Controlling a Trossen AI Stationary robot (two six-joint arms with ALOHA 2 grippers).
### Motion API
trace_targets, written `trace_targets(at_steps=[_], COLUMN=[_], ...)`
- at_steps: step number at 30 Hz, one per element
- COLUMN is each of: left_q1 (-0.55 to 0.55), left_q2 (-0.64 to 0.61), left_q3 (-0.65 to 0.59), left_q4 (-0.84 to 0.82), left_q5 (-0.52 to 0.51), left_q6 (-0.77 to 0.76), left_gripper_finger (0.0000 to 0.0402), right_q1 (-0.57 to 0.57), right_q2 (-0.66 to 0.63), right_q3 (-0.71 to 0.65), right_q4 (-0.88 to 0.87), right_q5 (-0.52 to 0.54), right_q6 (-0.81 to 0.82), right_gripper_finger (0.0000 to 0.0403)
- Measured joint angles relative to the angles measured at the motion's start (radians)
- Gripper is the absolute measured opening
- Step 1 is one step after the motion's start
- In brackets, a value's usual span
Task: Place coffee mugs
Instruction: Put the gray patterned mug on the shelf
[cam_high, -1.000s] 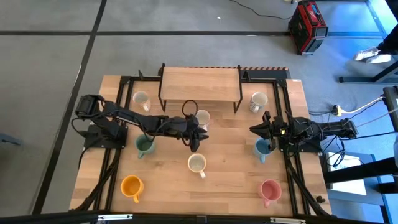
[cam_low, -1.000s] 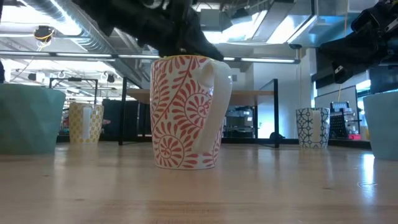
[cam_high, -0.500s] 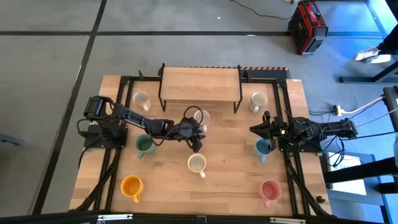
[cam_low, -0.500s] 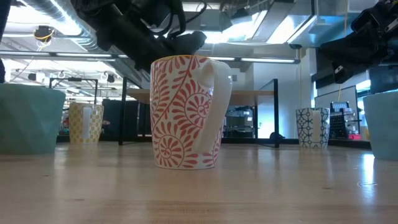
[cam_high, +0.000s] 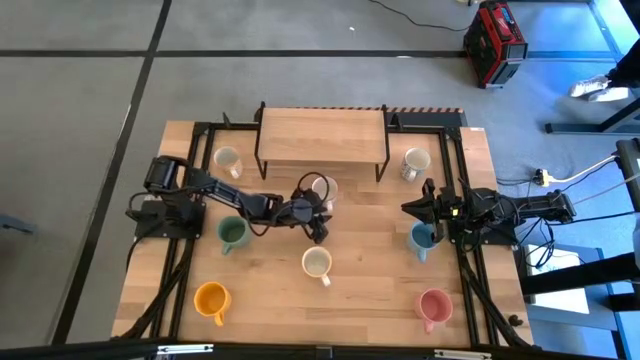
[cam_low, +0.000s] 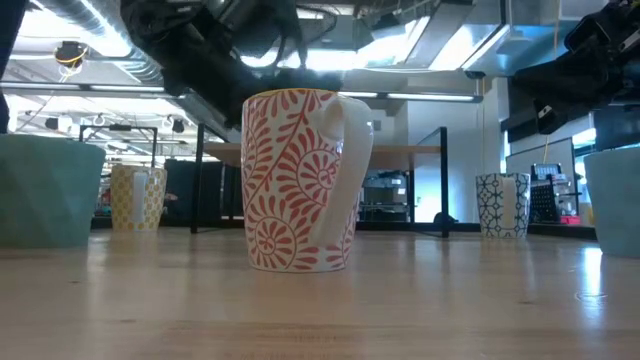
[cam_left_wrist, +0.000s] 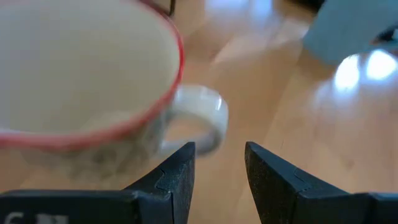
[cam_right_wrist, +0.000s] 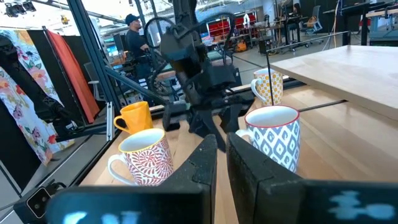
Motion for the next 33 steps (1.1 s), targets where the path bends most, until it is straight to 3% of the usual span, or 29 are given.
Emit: trace_targets(at_steps=[9,23,33], left_q1=[0.001,0.002,-0.024], left_q2=[0.071,0.074,0.041], left_q3=[0.002,0.002,0.001], left_q4=[0.097,0.205,0.162], left_q5=[-0.066,-0.096,-0.033], left_q6=[-0.005,0.014,0.023], left_gripper_finger=[0.0135,0.0135,0.0135], right_q1=[0.000,0.000,0.000], right_q2=[0.000,0.000,0.000], right_q3=[0.000,0.000,0.000], right_q4=[0.000,0.000,0.016], right_q5=[0.000,0.002,0.058], right_q6=[0.000,0.000,0.008], right_gripper_finger=[0.0028,0.0028,0.0028])
